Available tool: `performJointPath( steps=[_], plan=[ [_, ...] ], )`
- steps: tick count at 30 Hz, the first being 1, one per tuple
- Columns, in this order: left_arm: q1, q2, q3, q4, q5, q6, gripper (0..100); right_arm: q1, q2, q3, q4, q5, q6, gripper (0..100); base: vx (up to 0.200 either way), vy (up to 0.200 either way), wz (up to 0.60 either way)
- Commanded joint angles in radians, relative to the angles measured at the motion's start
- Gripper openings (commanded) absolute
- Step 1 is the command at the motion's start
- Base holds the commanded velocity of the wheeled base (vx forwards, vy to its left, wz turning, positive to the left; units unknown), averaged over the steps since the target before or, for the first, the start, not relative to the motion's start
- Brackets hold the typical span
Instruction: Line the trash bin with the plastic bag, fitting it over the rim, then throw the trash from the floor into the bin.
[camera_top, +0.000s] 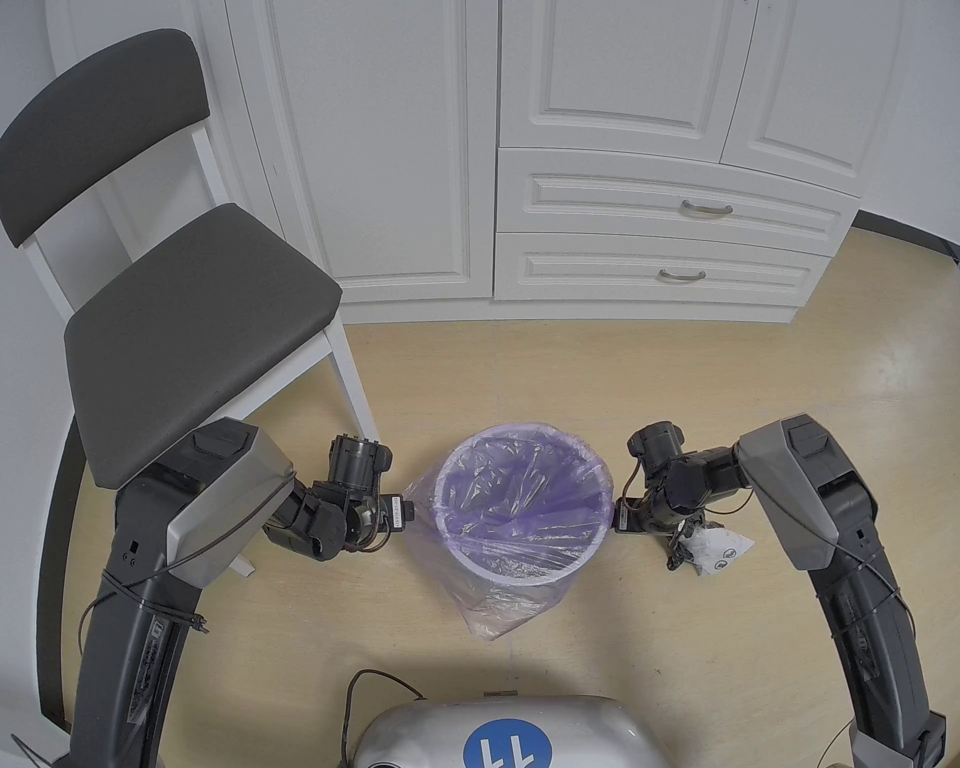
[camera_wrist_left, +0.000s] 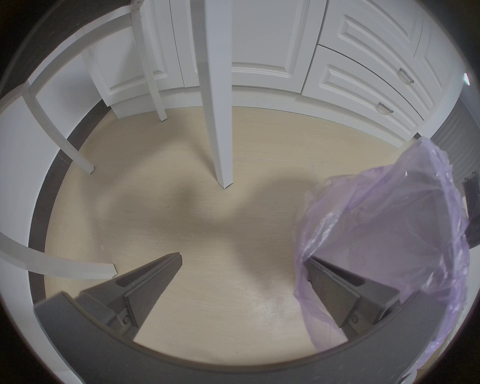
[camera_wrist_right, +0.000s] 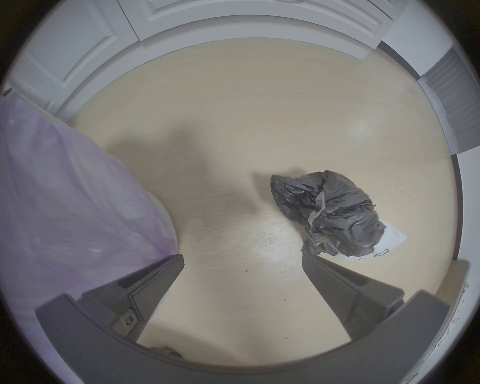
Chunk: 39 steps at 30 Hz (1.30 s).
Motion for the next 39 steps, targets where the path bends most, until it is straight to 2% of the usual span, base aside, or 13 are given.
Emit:
performJointPath(
  steps=[1,9,14,17,21,22,23,28,29,32,34,35,39],
  plan=[
    [-0.012,-0.136,0.108,-0.010,-0.047,-0.002,100,-0.010,-0.213,0.160,0.000,0.083,-0.011,100,0.000,0.000,0.00],
    [-0.035,-0.300,0.214,-0.008,-0.072,0.004,100,-0.023,-0.500,0.410,-0.013,0.090,-0.143,100,0.000,0.000,0.00],
    [-0.032,-0.306,0.217,-0.007,-0.068,0.005,100,-0.023,-0.604,0.470,-0.019,0.093,-0.161,100,0.000,0.000,0.00],
    [-0.032,-0.311,0.219,-0.008,-0.067,0.005,100,-0.006,-0.670,0.545,-0.096,0.107,-0.161,100,0.000,0.000,0.00],
    [-0.033,-0.329,0.228,-0.008,-0.067,0.005,100,0.045,-0.702,0.671,-0.281,0.187,-0.155,100,0.000,0.000,0.00],
    [-0.033,-0.332,0.231,-0.010,-0.067,0.005,100,0.063,-0.697,0.685,-0.332,0.193,-0.144,0,0.000,0.000,0.00],
    [-0.033,-0.332,0.231,-0.010,-0.067,0.005,100,0.066,-0.697,0.686,-0.338,0.193,-0.143,0,0.000,0.000,0.00],
    [-0.043,-0.335,0.239,-0.010,-0.065,0.004,100,0.197,-0.601,0.654,-0.450,0.193,0.055,0,0.000,0.000,0.00],
    [-0.043,-0.335,0.239,-0.010,-0.065,0.004,100,0.197,-0.601,0.654,-0.450,0.193,0.055,0,0.000,0.000,0.00],
    [-0.044,-0.337,0.240,-0.011,-0.065,0.004,100,0.244,-0.483,0.548,-0.470,0.191,0.202,0,0.000,0.000,0.00],
    [-0.044,-0.337,0.240,-0.011,-0.065,0.005,100,0.247,-0.460,0.524,-0.473,0.191,0.227,0,0.000,0.000,0.00],
    [-0.044,-0.334,0.240,-0.011,-0.067,0.005,100,0.258,-0.368,0.412,-0.459,0.187,0.319,0,0.000,0.000,0.00],
    [-0.046,-0.326,0.240,-0.025,-0.065,0.007,100,0.261,-0.269,0.318,-0.421,0.184,0.367,0,0.000,0.000,0.00]
  ],
)
